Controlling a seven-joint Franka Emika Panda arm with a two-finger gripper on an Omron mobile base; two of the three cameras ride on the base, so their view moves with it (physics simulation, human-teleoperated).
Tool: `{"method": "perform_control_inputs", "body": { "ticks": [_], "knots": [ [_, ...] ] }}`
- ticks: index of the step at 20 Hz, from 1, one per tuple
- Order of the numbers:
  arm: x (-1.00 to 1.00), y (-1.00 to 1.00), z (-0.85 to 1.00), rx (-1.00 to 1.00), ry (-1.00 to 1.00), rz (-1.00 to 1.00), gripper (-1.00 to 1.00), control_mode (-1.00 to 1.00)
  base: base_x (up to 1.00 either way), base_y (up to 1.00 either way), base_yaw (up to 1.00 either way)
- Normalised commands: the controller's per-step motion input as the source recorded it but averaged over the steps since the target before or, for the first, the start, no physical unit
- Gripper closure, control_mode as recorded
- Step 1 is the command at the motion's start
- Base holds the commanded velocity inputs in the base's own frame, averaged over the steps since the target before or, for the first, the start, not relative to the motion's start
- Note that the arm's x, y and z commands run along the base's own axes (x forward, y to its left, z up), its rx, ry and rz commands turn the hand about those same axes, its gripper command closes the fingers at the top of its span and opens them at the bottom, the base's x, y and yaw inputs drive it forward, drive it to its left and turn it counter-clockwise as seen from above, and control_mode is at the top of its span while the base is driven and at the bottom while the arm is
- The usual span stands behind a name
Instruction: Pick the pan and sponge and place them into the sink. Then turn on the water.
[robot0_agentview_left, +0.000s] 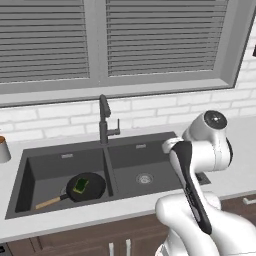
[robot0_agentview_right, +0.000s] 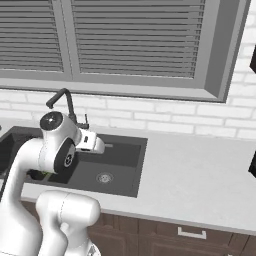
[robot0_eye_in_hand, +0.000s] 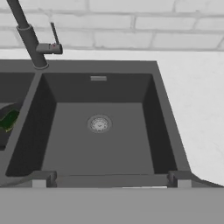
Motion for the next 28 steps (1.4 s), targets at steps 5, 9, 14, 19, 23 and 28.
{"method": "perform_control_inputs", "body": {
  "ticks": [5,9,14,19,23,28],
  "knots": [
    [0.52,0.0,-0.08,0.01,-0.14,0.0,-1.0,-1.0,0.0,0.0,0.0],
    [0.45,0.0,-0.05,0.01,-0.11,0.0,-1.0,-1.0,0.0,0.0,0.0],
    [0.46,0.0,-0.01,0.02,-0.11,0.0,-1.0,-1.0,0.0,0.0,0.0],
    [0.6,0.0,0.0,0.03,-0.11,0.0,-1.0,-1.0,0.0,0.0,0.0],
    [0.61,0.0,0.0,0.06,-0.15,0.0,-1.0,-1.0,0.0,0.0,0.0],
    [0.68,0.16,-0.01,0.02,-0.16,0.0,-1.0,-1.0,0.0,0.0,0.0]
  ]
}}
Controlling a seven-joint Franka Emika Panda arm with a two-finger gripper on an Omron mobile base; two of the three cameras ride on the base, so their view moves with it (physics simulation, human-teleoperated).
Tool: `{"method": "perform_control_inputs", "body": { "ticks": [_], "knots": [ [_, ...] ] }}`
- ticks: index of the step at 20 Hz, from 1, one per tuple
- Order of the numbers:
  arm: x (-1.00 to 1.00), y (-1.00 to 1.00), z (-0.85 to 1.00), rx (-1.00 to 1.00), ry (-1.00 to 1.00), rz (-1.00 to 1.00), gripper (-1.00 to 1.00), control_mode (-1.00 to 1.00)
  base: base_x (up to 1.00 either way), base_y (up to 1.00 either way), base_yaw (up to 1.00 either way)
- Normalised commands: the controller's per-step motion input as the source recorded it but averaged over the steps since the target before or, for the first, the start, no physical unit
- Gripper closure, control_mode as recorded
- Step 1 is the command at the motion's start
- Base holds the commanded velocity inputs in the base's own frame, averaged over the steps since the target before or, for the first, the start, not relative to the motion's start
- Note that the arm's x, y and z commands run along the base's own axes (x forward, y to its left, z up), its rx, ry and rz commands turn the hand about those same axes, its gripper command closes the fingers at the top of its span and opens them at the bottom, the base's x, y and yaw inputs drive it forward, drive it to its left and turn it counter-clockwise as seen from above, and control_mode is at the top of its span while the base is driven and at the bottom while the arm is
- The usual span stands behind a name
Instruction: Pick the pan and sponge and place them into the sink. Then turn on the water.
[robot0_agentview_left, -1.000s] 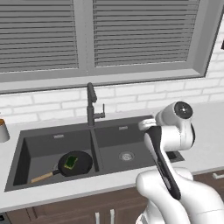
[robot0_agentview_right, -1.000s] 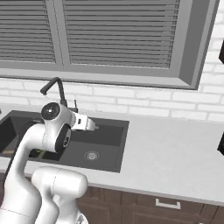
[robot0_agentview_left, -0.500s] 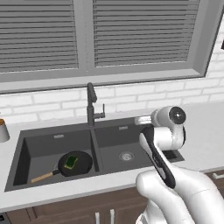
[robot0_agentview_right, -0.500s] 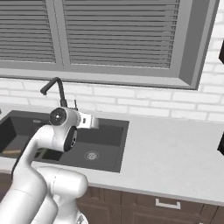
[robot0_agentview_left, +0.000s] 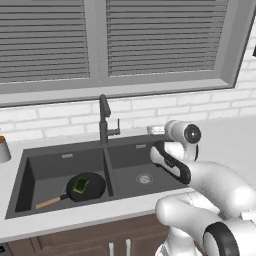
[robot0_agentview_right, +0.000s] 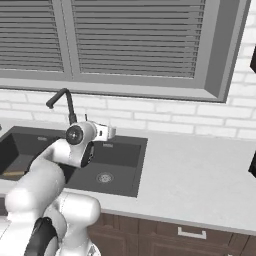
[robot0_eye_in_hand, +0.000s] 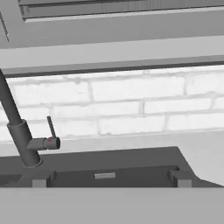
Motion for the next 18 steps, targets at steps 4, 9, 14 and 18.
{"method": "perform_control_inputs", "body": {
  "ticks": [4,9,14,18],
  "knots": [
    [0.48,0.04,0.0,0.1,-0.19,0.0,-1.0,-1.0,0.0,0.0,0.0],
    [0.12,0.14,0.0,0.02,-0.12,0.0,-1.0,-1.0,0.0,0.0,0.0],
    [0.08,0.45,-0.01,0.0,-0.01,0.0,-1.0,-1.0,0.0,0.0,0.0],
    [0.06,0.45,0.0,0.0,0.0,0.0,-1.0,-1.0,0.0,0.0,0.0]
  ]
}}
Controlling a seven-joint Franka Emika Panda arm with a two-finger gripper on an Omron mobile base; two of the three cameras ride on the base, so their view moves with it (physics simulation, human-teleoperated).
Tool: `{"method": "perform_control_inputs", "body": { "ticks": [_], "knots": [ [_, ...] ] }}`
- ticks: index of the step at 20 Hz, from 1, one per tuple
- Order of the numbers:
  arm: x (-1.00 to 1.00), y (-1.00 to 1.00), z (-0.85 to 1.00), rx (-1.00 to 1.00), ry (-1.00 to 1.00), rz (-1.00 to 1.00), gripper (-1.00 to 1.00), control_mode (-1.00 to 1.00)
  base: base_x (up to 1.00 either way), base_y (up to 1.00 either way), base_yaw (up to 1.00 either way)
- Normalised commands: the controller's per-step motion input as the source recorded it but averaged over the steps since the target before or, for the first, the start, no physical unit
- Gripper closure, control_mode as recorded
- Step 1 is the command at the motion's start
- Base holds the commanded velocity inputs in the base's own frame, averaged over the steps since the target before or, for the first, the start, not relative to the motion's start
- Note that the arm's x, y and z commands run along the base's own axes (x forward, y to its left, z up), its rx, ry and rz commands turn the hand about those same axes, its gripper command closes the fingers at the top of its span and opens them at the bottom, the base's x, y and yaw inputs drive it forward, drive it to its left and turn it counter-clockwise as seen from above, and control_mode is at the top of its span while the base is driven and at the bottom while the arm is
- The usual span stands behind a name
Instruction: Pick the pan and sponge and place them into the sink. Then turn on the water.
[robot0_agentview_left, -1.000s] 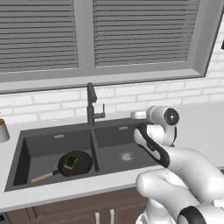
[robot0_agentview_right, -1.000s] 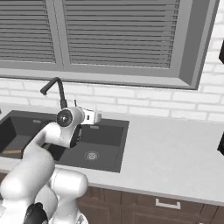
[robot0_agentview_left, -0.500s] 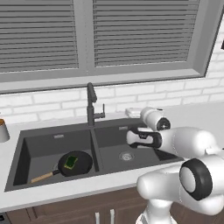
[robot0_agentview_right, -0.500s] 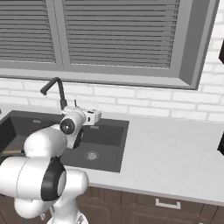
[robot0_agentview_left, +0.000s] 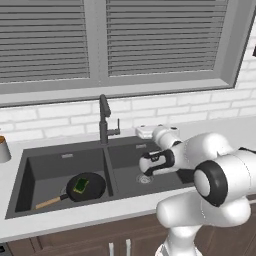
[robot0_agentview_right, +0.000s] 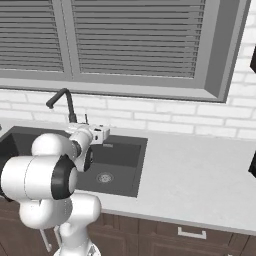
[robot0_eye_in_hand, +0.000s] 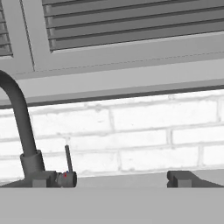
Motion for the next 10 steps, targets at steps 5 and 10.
{"method": "perform_control_inputs", "body": {
  "ticks": [5,10],
  "knots": [
    [0.0,0.35,0.0,0.0,0.0,0.0,-1.0,-1.0,0.0,0.0,0.0],
    [0.01,0.38,0.0,0.0,0.0,0.0,-1.0,-1.0,0.0,0.0,0.0]
  ]
}}
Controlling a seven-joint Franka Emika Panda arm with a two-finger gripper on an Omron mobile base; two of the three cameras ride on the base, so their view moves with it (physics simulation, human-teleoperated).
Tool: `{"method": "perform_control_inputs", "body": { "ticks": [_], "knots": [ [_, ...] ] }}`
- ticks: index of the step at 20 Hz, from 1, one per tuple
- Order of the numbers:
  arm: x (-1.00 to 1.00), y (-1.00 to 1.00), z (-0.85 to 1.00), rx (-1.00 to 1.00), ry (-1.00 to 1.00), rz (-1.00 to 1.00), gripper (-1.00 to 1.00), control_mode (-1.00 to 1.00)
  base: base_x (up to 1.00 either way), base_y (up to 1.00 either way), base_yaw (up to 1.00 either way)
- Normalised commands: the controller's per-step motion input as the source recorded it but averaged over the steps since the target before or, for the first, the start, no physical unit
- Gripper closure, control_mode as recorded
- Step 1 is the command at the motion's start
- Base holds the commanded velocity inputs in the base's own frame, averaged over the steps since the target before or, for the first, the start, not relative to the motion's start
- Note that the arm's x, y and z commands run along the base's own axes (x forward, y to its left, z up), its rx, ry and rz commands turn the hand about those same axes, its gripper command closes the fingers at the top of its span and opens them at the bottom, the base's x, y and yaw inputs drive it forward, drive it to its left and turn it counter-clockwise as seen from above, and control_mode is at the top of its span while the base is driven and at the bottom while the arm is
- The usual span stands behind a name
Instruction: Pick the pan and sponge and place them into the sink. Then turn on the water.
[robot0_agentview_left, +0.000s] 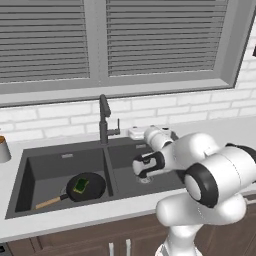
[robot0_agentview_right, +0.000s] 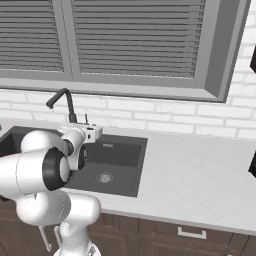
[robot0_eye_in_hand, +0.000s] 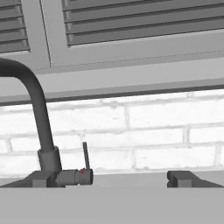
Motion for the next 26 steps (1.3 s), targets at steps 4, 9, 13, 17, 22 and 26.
{"method": "perform_control_inputs", "body": {
  "ticks": [4,9,13,17,22,26],
  "knots": [
    [0.01,0.28,0.0,0.0,0.0,0.01,-1.0,-1.0,0.0,0.0,0.0],
    [0.16,0.15,0.0,0.0,0.0,0.0,-1.0,-1.0,0.0,0.0,0.0],
    [0.26,0.03,-0.01,0.0,0.0,0.0,-1.0,-1.0,0.0,0.0,0.0],
    [0.23,0.03,-0.09,0.0,0.0,0.0,-1.0,-1.0,0.0,0.0,0.0],
    [0.15,0.07,-0.24,0.0,0.0,0.0,-1.0,-1.0,0.0,0.0,0.0],
    [0.15,0.03,-0.25,0.0,0.0,0.0,-1.0,-1.0,0.0,0.0,0.0]
  ]
}}
